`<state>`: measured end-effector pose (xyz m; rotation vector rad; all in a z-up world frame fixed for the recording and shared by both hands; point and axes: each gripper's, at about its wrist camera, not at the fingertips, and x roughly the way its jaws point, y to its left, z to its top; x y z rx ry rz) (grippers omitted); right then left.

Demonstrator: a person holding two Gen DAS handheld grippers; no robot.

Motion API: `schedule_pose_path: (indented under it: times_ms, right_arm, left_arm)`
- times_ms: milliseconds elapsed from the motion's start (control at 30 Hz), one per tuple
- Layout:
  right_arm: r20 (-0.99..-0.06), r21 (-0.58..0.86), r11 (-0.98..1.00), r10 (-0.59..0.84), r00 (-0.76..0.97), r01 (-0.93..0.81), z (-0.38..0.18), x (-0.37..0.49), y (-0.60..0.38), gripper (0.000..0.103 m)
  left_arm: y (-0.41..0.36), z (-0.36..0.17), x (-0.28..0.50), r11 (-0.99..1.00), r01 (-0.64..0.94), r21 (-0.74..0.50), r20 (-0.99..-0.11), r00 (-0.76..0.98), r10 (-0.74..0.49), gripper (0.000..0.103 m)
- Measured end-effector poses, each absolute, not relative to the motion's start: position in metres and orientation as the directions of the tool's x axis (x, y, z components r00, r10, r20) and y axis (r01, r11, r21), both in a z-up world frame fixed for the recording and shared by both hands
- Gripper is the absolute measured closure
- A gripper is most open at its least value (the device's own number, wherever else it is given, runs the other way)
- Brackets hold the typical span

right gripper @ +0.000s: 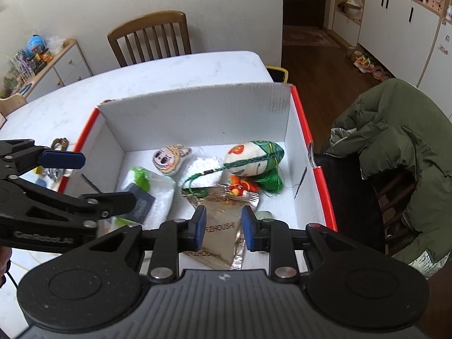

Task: Organize objects
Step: 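Withdraw both tools from the box back over the mat, then move the left tool to the green battery while the right approaches the black bag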

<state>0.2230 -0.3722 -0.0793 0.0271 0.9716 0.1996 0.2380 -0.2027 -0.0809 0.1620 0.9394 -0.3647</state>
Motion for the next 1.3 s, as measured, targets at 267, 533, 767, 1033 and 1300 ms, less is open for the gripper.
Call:
schedule_pose_path:
  times_ms: [267, 533, 767, 1033, 1300]
  right_arm:
    - [-0.785, 0.125, 0.977, 0.205, 0.585, -0.174, -0.056, 0.204, -0.357, 0.059]
    - [-0.755, 0.143, 0.970, 0.236, 0.612, -0.198, -0.037, 0.187, -0.332, 0.044]
    - [-0.731, 0.161, 0.962, 0.267, 0.628, -0.221, -0.025, 0.174, -0.304, 0.030]
    - [-0.681, 0.131, 0.956, 0.279, 0.677, -0.262, -0.018, 0.156, -0.261, 0.020]
    - [-0.635, 0.095, 0.951, 0.285, 0.718, -0.294, -0.016, 0.146, -0.215, 0.017]
  left_arm:
    - [-0.169, -0.051, 0.211, 0.937, 0.349, -0.032, -0.737, 0.625, -0.258, 0.005]
    - [-0.124, -0.034, 0.194, 0.952, 0.301, -0.059, -0.706, 0.662, -0.253, 0.002]
    - [-0.080, -0.024, 0.181, 0.965, 0.253, -0.073, -0.687, 0.689, -0.233, 0.001]
    - [-0.031, -0.025, 0.171, 0.976, 0.200, -0.082, -0.686, 0.699, -0.201, 0.001]
    - [0.019, -0.035, 0.171, 0.988, 0.136, -0.076, -0.683, 0.715, -0.151, 0.000]
